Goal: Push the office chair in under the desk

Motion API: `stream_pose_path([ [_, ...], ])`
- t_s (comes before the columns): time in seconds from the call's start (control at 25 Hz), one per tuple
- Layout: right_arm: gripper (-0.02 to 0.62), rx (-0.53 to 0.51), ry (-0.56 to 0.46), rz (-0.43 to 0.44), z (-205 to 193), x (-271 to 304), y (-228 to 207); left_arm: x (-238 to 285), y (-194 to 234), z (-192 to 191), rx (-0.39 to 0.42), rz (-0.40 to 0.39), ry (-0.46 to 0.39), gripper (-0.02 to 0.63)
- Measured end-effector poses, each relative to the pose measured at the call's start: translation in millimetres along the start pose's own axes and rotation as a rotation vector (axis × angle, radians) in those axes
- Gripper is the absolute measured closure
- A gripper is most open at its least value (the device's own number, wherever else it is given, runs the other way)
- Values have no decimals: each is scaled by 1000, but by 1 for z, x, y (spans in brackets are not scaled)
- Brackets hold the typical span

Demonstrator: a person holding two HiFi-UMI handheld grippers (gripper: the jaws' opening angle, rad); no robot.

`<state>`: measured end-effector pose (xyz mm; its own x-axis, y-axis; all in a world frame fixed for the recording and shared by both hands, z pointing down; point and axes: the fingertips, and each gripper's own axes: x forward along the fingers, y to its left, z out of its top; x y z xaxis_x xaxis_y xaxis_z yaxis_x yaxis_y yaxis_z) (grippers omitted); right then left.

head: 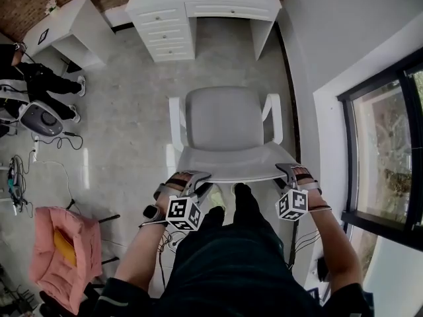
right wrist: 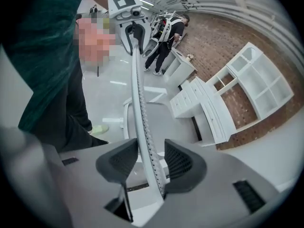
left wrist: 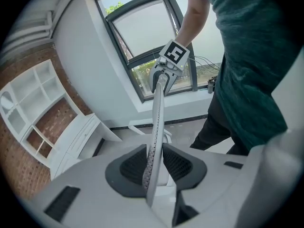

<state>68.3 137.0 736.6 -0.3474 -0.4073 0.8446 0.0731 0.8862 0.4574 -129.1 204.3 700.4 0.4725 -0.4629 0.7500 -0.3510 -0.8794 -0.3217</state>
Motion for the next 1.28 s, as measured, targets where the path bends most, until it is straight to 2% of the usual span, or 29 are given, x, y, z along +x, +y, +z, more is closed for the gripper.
stream_pose_path([
  [0.16, 473, -62, 23, -14, -10, 10, 3, 6, 0, -1, 76, -2, 32, 499],
  [0.28, 481, -72, 21, -23, -10, 11, 3, 12, 1, -4, 108, 22, 66, 495],
  [0.4, 482, -61, 22, -9, -10, 13, 0, 15, 4, -6, 97, 30, 81, 495],
  [0.56, 480, -31, 28, -4, -9, 16, -1, 17, 9, -9, 71, -24, 95, 497],
  [0.88, 474, 23, 32, -5, -3, 29, -14, 25, 36, -19, 32, -44, 133, 490],
  [1.28, 474, 44, 81, -16, -26, 44, -44, 51, 63, -6, 44, -53, 124, 491],
])
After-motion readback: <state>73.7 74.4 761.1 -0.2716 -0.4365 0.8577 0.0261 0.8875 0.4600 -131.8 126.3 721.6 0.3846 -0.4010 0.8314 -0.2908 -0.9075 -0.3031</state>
